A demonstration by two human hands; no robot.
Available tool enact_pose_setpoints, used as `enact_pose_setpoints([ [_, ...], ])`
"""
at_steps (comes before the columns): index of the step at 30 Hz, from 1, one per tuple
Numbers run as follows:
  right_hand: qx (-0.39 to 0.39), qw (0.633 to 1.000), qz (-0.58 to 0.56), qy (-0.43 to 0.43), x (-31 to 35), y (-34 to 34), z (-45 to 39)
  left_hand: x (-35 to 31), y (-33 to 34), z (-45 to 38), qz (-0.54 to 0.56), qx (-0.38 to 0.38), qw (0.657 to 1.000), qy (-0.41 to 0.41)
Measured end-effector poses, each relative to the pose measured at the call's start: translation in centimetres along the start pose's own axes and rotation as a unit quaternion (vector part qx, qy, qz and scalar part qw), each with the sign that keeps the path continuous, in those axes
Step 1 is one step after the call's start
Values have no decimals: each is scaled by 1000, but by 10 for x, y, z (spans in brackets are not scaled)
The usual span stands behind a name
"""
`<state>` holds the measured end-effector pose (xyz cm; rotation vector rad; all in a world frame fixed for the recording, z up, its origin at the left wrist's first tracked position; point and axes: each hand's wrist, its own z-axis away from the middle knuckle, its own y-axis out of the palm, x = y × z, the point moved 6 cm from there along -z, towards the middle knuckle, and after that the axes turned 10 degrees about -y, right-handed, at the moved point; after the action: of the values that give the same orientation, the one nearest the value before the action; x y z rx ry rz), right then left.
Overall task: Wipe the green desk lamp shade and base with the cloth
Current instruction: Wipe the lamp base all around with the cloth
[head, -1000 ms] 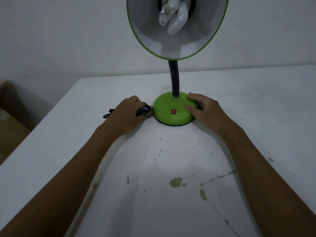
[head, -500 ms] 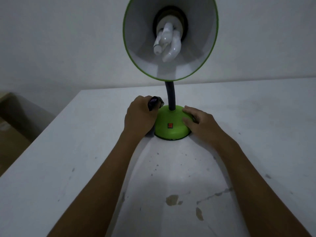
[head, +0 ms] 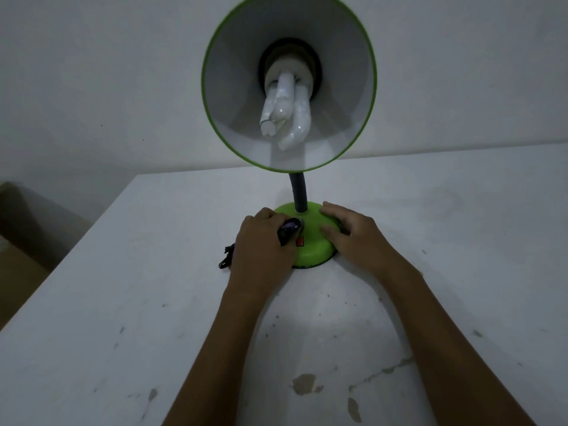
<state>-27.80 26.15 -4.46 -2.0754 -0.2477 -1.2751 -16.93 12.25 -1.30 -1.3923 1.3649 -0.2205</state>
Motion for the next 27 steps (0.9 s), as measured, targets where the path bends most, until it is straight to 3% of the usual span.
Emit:
enact_pose_setpoints([
  [5, 0, 1000, -13, 0, 1, 0, 0, 3, -9, 4, 58, 10, 998, -8],
  [10, -74, 997, -37, 8, -1, -11, 5, 23, -30, 7, 78, -92, 989, -87],
  [13, -110, 993, -40, 18, -4, -19, 5, 24, -28, 3, 102, -109, 984, -101],
  [19, -123, 991, -49, 35, -11, -21, 3, -3, 4, -1, -4, -14, 1000, -24],
  [23, -118, 991, -58, 33, -11, -18, 2, -16, 6, 5, -7, 11, 998, 65],
  [27, -122, 991, -53, 30, -10, -19, 3, -10, 3, 7, 45, 101, 988, 112],
])
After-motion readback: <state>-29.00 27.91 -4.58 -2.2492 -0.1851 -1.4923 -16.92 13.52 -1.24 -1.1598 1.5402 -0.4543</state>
